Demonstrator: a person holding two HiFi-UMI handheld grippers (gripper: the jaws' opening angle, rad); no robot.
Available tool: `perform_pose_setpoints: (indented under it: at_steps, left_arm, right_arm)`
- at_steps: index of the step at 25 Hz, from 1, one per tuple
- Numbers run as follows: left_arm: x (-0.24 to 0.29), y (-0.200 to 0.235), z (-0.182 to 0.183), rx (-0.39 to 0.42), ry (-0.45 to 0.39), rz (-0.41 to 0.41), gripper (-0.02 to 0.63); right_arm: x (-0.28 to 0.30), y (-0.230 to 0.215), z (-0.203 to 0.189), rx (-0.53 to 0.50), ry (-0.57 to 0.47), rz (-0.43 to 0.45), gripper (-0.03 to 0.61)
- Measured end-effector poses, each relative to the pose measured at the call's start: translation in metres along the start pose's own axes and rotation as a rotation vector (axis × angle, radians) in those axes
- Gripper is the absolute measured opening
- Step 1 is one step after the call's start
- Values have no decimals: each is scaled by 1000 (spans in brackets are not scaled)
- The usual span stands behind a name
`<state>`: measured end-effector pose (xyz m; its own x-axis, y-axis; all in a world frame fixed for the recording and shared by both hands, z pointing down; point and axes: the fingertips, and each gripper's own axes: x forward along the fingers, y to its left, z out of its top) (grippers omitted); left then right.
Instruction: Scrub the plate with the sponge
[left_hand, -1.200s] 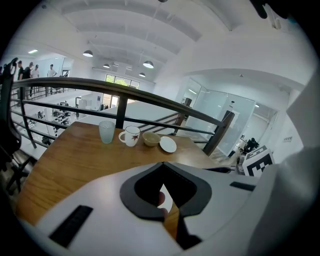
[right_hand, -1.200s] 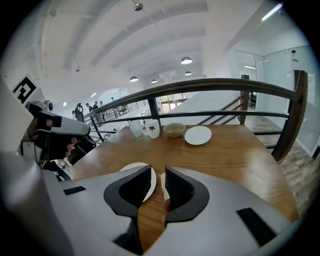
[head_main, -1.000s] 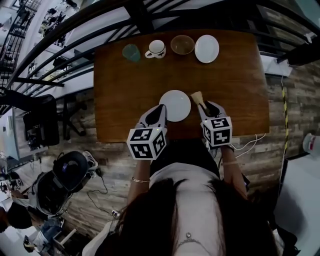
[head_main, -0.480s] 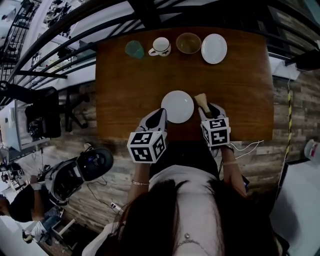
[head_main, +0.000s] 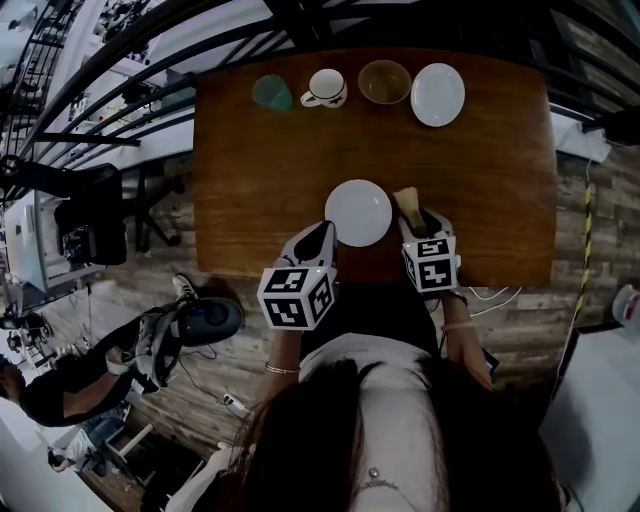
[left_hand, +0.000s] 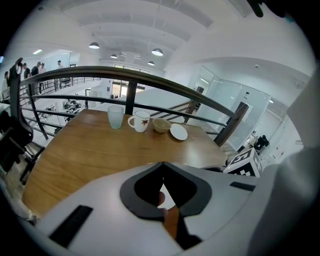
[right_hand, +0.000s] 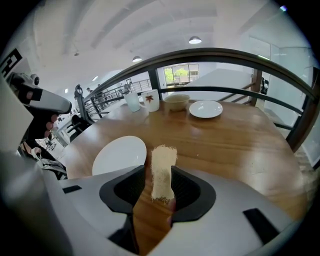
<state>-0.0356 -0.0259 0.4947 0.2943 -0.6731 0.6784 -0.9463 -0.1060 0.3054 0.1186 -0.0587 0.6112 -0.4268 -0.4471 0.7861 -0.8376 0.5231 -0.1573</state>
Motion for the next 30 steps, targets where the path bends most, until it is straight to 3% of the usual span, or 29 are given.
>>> perform_pose_setpoints:
  at_steps: [15, 18, 24, 30]
  left_arm:
    - [3, 1, -12, -26, 32, 54, 9]
    - [3, 3, -12, -32, 27, 64, 9]
    - [3, 1, -10, -47, 14, 86, 10]
    - [2, 5, -11, -84, 6, 109, 9]
  right_arm:
    - [18, -4, -19, -8, 62, -8, 161]
    - [19, -6, -18, 4, 60, -6, 117]
    - [20, -16, -18, -21, 60, 3, 103]
    - [14, -15, -12, 17, 56, 56, 103]
